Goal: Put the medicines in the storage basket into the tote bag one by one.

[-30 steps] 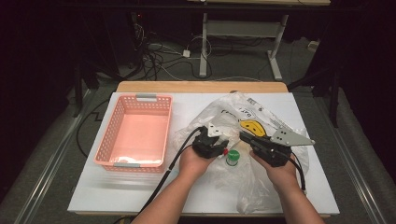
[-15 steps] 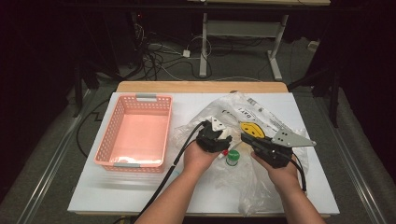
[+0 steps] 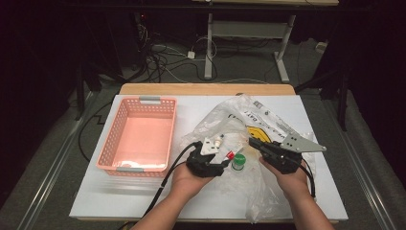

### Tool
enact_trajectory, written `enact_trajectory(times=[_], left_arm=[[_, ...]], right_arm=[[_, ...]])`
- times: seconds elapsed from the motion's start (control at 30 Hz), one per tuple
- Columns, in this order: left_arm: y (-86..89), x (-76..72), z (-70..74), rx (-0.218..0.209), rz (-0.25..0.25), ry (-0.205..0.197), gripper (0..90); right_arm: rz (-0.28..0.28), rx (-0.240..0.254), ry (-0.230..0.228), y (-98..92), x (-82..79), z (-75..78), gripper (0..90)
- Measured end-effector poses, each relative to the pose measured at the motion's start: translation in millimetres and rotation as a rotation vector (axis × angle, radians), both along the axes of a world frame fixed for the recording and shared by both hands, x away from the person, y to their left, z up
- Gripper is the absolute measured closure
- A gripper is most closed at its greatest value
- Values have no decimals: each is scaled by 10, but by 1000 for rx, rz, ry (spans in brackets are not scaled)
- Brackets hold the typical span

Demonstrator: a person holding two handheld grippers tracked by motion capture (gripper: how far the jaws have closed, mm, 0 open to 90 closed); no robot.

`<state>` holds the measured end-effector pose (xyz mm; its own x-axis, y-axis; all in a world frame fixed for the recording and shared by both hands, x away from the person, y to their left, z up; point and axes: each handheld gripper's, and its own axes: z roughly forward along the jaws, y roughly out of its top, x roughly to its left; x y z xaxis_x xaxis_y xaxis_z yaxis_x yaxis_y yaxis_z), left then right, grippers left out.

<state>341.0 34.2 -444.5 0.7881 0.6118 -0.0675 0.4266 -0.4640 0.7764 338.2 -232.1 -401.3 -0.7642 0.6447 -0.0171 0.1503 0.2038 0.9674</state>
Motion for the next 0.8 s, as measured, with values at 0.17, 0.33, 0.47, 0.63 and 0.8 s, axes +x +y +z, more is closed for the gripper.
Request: enact_trajectory(times=[0.17, 0.33, 0.47, 0.63, 0.8], left_arm=[[87, -176, -122, 9, -35, 65, 346], [53, -293, -237, 36, -60, 100, 248], [-50, -241, -330, 80, -28, 164, 142], [-198, -240, -421, 152, 19, 105, 71], [-231, -286, -410, 127, 2, 85, 324]], right_arm=[[-4, -3, -4, -3, 2, -8, 900], [0, -12, 4, 9, -6, -24, 900], [3, -17, 6, 5, -10, -36, 900], [5, -23, 5, 1, -19, -40, 900], [7, -26, 10, 13, -21, -44, 900]])
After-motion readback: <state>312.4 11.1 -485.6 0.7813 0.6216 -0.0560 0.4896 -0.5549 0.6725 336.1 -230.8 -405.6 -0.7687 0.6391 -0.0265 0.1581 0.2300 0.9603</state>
